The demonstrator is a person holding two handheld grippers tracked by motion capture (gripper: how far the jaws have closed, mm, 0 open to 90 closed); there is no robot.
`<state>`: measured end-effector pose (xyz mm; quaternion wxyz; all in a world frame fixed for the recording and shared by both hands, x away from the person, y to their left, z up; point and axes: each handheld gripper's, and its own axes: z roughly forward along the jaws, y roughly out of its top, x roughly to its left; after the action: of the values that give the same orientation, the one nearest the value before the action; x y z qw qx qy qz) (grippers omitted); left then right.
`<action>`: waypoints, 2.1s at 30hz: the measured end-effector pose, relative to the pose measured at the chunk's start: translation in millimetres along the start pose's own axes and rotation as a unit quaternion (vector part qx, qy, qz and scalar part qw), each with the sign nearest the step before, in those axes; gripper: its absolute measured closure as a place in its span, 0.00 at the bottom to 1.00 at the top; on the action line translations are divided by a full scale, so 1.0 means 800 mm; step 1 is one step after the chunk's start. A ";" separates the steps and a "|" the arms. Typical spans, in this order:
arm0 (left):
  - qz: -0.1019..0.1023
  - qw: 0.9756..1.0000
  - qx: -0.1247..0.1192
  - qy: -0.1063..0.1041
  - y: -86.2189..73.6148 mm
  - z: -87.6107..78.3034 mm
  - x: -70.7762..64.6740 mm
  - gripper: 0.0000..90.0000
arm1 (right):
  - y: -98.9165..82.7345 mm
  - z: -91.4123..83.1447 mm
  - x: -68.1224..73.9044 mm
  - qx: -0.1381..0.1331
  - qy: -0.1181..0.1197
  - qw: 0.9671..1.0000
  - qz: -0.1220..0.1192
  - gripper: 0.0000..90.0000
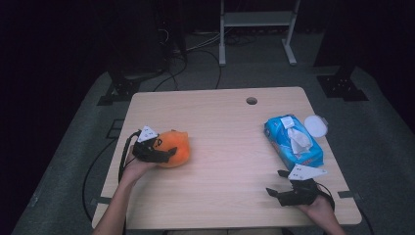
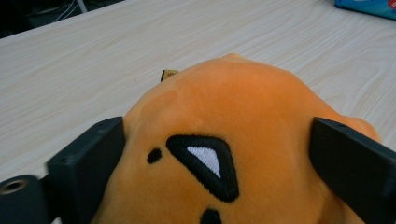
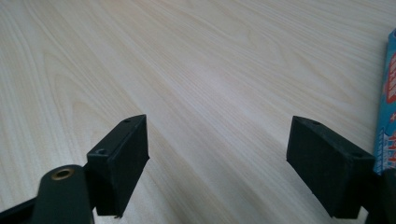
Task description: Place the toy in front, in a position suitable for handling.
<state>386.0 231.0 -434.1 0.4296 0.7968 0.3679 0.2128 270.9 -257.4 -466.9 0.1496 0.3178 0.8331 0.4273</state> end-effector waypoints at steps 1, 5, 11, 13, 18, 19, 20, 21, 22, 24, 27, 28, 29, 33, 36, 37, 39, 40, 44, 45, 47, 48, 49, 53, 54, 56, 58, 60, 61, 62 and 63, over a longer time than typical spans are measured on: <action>0.000 1.000 0.000 0.000 0.000 0.000 0.000 0.14 | 0.000 0.000 0.000 0.000 0.000 1.000 0.000 0.22; -0.013 1.000 -0.002 -0.005 0.001 -0.006 0.002 0.27 | 0.001 0.002 0.002 0.002 0.005 1.000 -0.005 0.23; -0.008 1.000 0.011 -0.011 0.016 -0.012 -0.001 0.45 | 0.002 0.000 0.004 -0.005 0.002 1.000 -0.010 0.23; -0.006 1.000 0.012 -0.022 0.021 -0.014 -0.001 0.47 | 0.002 0.000 0.003 -0.007 0.001 1.000 -0.009 0.23; -0.002 0.998 -0.025 -0.062 0.037 -0.022 -0.018 0.48 | 0.001 -0.003 0.001 -0.011 -0.001 1.000 -0.007 0.23; -0.002 0.998 -0.025 -0.062 0.037 -0.022 -0.018 0.48 | 0.001 -0.003 0.001 -0.011 -0.001 1.000 -0.007 0.23; 0.003 0.996 -0.041 -0.075 0.046 -0.024 -0.030 0.48 | 0.001 -0.003 0.000 -0.011 -0.002 1.000 -0.006 0.23; 0.003 0.996 -0.041 -0.075 0.046 -0.024 -0.030 0.48 | 0.001 -0.003 0.000 -0.011 -0.002 1.000 -0.006 0.23; 0.011 0.994 -0.054 -0.092 0.055 -0.025 -0.045 0.48 | 0.001 -0.004 -0.002 -0.013 -0.005 1.000 -0.003 0.23; 0.018 0.992 -0.066 -0.109 0.064 -0.025 -0.060 0.48 | 0.000 -0.005 -0.003 -0.013 -0.007 1.000 -0.001 0.23; 0.028 0.989 -0.074 -0.128 0.072 -0.023 -0.074 0.47 | 0.000 -0.006 -0.003 -0.015 -0.007 1.000 -0.001 0.23; 0.039 0.986 -0.080 -0.144 0.080 -0.021 -0.087 0.47 | -0.001 -0.007 -0.005 -0.016 -0.008 1.000 0.002 0.23; 0.039 0.986 -0.080 -0.144 0.080 -0.021 -0.087 0.47 | -0.001 -0.007 -0.005 -0.016 -0.008 1.000 0.002 0.23; 0.059 0.982 -0.081 -0.161 0.090 -0.014 -0.111 0.47 | -0.001 -0.010 -0.009 -0.020 -0.011 1.000 0.006 0.23; 0.064 0.979 -0.077 -0.175 0.091 -0.003 -0.128 0.47 | -0.002 -0.014 -0.012 -0.025 -0.016 1.000 0.008 0.24; 0.065 0.978 -0.077 -0.181 0.090 0.001 -0.134 0.47 | -0.003 -0.015 -0.013 -0.026 -0.017 0.999 0.010 0.24; 0.067 0.977 -0.075 -0.190 0.089 0.007 -0.145 0.47 | -0.003 -0.018 -0.016 -0.029 -0.021 0.999 0.012 0.24; 0.075 0.975 -0.069 -0.199 0.086 0.015 -0.157 0.46 | -0.003 -0.019 -0.017 -0.031 -0.023 0.999 0.012 0.24; 0.084 0.970 -0.055 -0.221 0.076 0.032 -0.181 0.46 | -0.004 -0.021 -0.019 -0.032 -0.026 0.999 0.015 0.24; 0.084 0.970 -0.055 -0.221 0.076 0.032 -0.181 0.46 | -0.004 -0.021 -0.019 -0.032 -0.026 0.999 0.015 0.24; 0.087 0.968 -0.048 -0.230 0.069 0.040 -0.189 0.45 | -0.003 -0.021 -0.019 -0.031 -0.030 0.999 0.014 0.24; 0.085 0.968 -0.045 -0.233 0.066 0.043 -0.191 0.45 | -0.003 -0.021 -0.019 -0.031 -0.034 0.999 0.013 0.24; 0.085 0.967 -0.038 -0.236 0.061 0.048 -0.195 0.45 | -0.003 -0.021 -0.019 -0.031 -0.036 0.999 0.012 0.24; 0.088 0.967 -0.033 -0.237 0.047 0.057 -0.203 0.21 | -0.003 -0.019 -0.022 -0.032 -0.042 0.998 0.016 0.24; 0.086 0.968 -0.037 -0.234 0.049 0.050 -0.201 0.15 | -0.002 -0.018 -0.023 -0.030 -0.045 0.998 0.017 0.24; 0.094 0.968 -0.043 -0.228 0.049 0.040 -0.199 0.09 | -0.001 -0.017 -0.023 -0.030 -0.047 0.998 0.015 0.24; 0.094 0.969 -0.047 -0.224 0.048 0.036 -0.198 0.09 | -0.001 -0.017 -0.022 -0.031 -0.049 0.998 0.013 0.24; 0.095 0.972 -0.053 -0.207 0.038 0.023 -0.193 0.09 | 0.000 -0.020 -0.020 -0.038 -0.050 0.998 0.011 0.24; 0.095 0.972 -0.053 -0.207 0.038 0.023 -0.193 0.09 | 0.002 -0.024 -0.020 -0.045 -0.055 0.997 0.008 0.24; 0.096 0.974 -0.053 -0.200 0.035 0.018 -0.191 0.09 | 0.004 -0.027 -0.021 -0.053 -0.060 0.997 0.009 0.24; 0.096 0.974 -0.053 -0.200 0.035 0.018 -0.191 0.09 | 0.005 -0.030 -0.022 -0.060 -0.062 0.996 0.012 0.24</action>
<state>308.9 95.8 -421.4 0.5137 0.8308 0.1843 0.1092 273.6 -281.8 -449.9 0.2144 0.3438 0.7914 0.4577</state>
